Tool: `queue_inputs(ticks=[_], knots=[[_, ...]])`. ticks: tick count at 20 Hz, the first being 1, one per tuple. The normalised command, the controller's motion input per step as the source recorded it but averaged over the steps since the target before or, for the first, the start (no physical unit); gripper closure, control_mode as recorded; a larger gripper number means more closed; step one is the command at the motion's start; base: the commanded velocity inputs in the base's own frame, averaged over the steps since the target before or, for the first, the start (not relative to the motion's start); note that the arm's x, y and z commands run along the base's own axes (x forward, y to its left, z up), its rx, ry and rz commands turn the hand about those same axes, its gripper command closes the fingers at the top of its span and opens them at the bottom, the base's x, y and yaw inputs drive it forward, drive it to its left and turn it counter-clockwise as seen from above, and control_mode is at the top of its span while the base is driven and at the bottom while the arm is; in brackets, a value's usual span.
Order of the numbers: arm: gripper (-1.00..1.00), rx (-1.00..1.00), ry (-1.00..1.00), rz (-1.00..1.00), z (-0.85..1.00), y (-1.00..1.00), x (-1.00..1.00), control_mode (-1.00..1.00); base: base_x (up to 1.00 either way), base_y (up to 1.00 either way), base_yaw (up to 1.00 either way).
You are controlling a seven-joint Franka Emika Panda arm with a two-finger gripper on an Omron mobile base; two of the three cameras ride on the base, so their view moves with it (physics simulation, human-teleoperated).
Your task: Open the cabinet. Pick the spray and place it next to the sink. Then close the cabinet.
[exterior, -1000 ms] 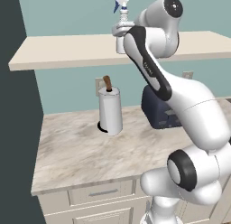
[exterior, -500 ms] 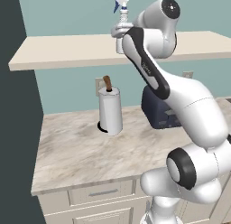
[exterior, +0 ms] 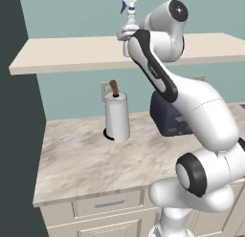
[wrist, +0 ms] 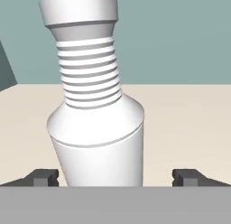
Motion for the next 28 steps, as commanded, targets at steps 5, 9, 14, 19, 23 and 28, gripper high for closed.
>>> queue_inputs(ticks=[5, 9, 14, 19, 23, 28], knots=[[-1.0, 0.0, 0.0, 0.01, -0.01, 0.0, 0.09, -1.0, 0.0, 0.0, 0.0], [-1.0, 0.0, 0.0, 0.01, -0.03, 0.02, 0.04, -1.0, 0.0, 0.0, 0.0], [-1.0, 0.0, 0.0, 0.02, 0.0, 0.01, 0.0, -1.0, 0.0, 0.0, 0.0], [-1.0, 0.0, 0.0, 0.03, 0.0, 0.07, 0.0, -1.0, 0.0, 0.0, 0.0], [-1.0, 0.0, 0.0, 0.02, 0.0, 0.02, 0.0, -1.0, 0.0, 0.0, 0.0], [-1.0, 0.0, 0.0, 0.0, 0.0, 0.0, 0.0, -1.0, 0.0, 0.0, 0.0]])
